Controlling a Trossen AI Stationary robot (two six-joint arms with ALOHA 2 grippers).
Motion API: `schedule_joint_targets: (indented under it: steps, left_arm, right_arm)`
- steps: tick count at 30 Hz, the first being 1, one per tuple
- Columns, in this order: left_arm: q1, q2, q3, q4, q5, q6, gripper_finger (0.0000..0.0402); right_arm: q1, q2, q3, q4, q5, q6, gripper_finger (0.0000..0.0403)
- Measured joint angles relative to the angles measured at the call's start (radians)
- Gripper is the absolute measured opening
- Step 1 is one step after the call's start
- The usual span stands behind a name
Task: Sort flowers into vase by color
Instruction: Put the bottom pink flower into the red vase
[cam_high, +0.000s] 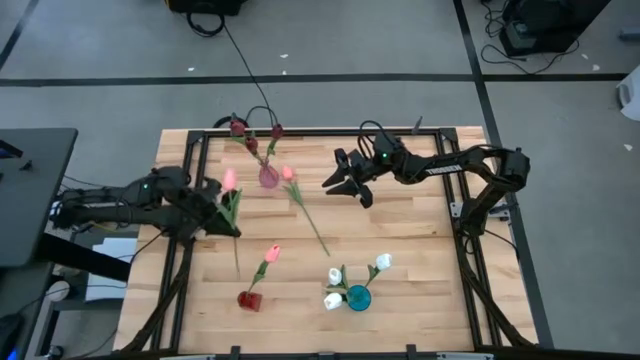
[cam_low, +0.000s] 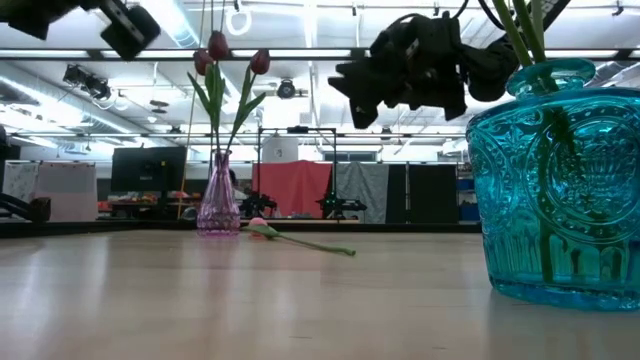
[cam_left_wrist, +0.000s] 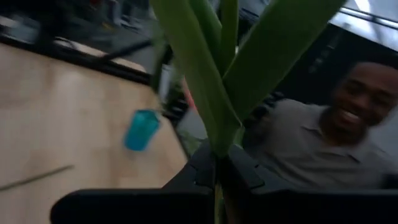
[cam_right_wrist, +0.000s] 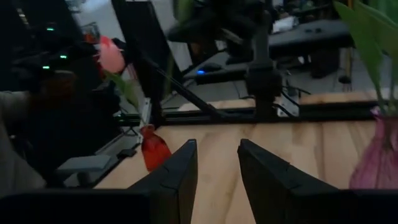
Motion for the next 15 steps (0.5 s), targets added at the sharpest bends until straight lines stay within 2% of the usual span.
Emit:
schedule_joint_targets:
  steps: [2, 5, 9, 15]
  left_arm:
    - [-0.067, 0.002, 0.0, 0.021, -0.008, -0.006, 0.0014]
    - [-0.182, 0.002, 0.0, 0.047, -0.078, 0.023, 0.0014]
    - [-0.325, 0.02, 0.0, 0.059, -0.226, 0.083, 0.0014]
    - [-0.531, 0.11, 0.0, 0.086, -0.444, 0.186, 0.0014]
  right_arm:
    - [0.0, 0.001, 0.0, -0.021, 0.021, 0.015, 0.0129]
    - [-0.012, -0.003, 0.0, -0.019, 0.035, 0.047, 0.0129]
    - [-0.037, -0.031, 0.0, -0.063, 0.089, 0.052, 0.0129]
    - [-0.05, -0.064, 0.0, -0.128, 0.178, 0.046, 0.0129]
